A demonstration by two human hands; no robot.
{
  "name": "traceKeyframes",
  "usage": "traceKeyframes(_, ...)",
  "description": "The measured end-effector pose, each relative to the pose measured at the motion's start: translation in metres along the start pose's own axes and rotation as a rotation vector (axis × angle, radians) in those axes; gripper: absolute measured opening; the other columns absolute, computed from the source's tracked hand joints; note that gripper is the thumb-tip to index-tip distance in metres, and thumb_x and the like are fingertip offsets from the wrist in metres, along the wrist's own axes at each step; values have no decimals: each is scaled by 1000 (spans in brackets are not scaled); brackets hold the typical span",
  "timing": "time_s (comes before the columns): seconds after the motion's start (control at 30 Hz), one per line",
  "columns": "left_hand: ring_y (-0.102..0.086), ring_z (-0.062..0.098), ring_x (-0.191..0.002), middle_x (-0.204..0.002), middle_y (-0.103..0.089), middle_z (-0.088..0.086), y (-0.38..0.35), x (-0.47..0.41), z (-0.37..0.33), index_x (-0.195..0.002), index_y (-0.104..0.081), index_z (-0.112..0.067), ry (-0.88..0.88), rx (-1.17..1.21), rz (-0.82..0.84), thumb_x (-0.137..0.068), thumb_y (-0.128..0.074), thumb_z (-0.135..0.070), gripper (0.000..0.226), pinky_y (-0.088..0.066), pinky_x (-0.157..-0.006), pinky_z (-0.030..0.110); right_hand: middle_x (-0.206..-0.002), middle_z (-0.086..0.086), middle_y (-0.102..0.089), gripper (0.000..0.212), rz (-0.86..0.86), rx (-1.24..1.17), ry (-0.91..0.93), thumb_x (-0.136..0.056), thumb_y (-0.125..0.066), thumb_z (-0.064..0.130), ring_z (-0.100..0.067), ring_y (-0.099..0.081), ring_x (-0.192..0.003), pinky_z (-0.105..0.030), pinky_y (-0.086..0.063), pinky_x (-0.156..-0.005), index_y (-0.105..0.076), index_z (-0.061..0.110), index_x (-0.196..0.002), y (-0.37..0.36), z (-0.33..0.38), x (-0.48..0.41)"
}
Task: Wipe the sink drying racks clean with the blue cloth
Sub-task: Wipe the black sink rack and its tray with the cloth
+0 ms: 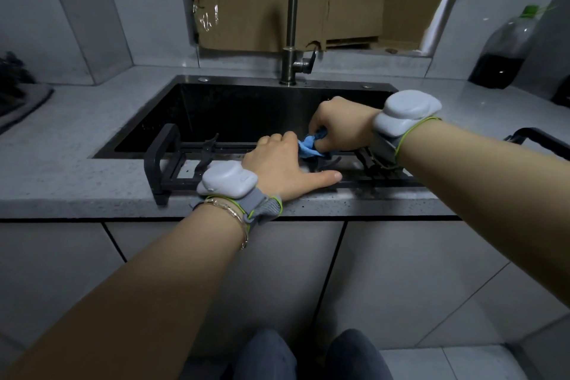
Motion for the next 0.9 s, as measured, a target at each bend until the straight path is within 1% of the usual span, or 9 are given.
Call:
traceKeyframes(0.17,-44,22,-118,-123,-51,1,-1,1,-1,-113,-47,-18,-1,8,1,-65,-57,-78,77,-37,-84,33,-100,-9,-66,27,-11,46,-18,-81,-58,14,-28,-59,-92,-30,-44,-72,-67,13,-106,-7,3,6)
traceKeyframes(0.27,-44,22,-119,-124,-51,2,-1,2,-1,-114,-48,-17,5,5,7,-65,-57,-78,79,-39,-87,35,-109,-8,-64,32,1,56,-22,-81,-58,9,-27,-59,-100,-30,-43,-75,-63,15,-112,-8,2,6)
traceKeyframes(0.43,-44,22,-118,-124,-51,2,2,3,-3,-115,-45,-18,-5,4,7,-65,-58,-77,79,-39,-85,34,-103,-4,-67,25,-191,-327,-174,-78,-58,2,-16,-60,-97,-25,-47,-84,-71,13,-97,-13,-15,15)
traceKeyframes(0.53,-44,22,-120,-128,-50,3,3,3,-2,-119,-40,-17,-17,17,4,-65,-60,-76,82,-40,-87,36,-77,-6,-65,22,-545,-854,-379,-76,-58,-1,-15,-58,-75,-31,-50,-71,-65,19,-70,-16,-21,27)
traceKeyframes(0.6,-45,23,-120,-128,-50,4,4,4,-2,-120,-38,-16,-10,36,18,-66,-61,-75,84,-42,-87,37,-69,-5,-58,25,-646,-989,-413,-76,-57,-4,-17,-53,-69,-29,-45,-64,-61,19,-65,-10,-19,37)
traceKeyframes(0.63,-46,23,-118,-127,-50,5,5,5,-3,-120,-38,-15,-9,43,24,-66,-62,-74,83,-42,-84,37,-69,-5,-57,23,-573,-949,-382,-77,-57,-3,-16,-52,-68,-26,-43,-62,-61,17,-67,-5,-15,43)
traceKeyframes(0.73,-49,23,-101,-116,-53,7,9,6,-5,-115,-36,-13,-19,39,69,-66,-64,-73,82,-35,-70,33,-77,2,-60,6,-79,-494,-230,-81,-65,14,-10,-54,-71,-16,-41,-55,-67,20,-84,3,5,54)
traceKeyframes(0.8,-45,21,-95,-112,-53,7,14,7,-4,-116,-34,-13,-35,-43,92,-66,-62,-75,85,-35,-71,33,-85,4,-60,16,12,-254,-177,-82,-65,20,-10,-53,-79,-17,-37,-58,-70,17,-98,-1,12,54)
traceKeyframes(0.9,-44,25,-113,-121,-52,7,21,7,8,-122,-33,-14,-89,-260,93,-61,-59,-80,94,-33,-93,43,-91,-4,-64,21,-14,-151,-124,-82,-63,18,-16,-53,-82,-22,-38,-67,-69,9,-100,1,18,50)
Point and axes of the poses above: each hand's wrist, its own x-axis away from the middle knuckle, its own y-axis out of the back of the hand, z = x × y, the point moved 1 cm from there along -x, towards the middle knuckle
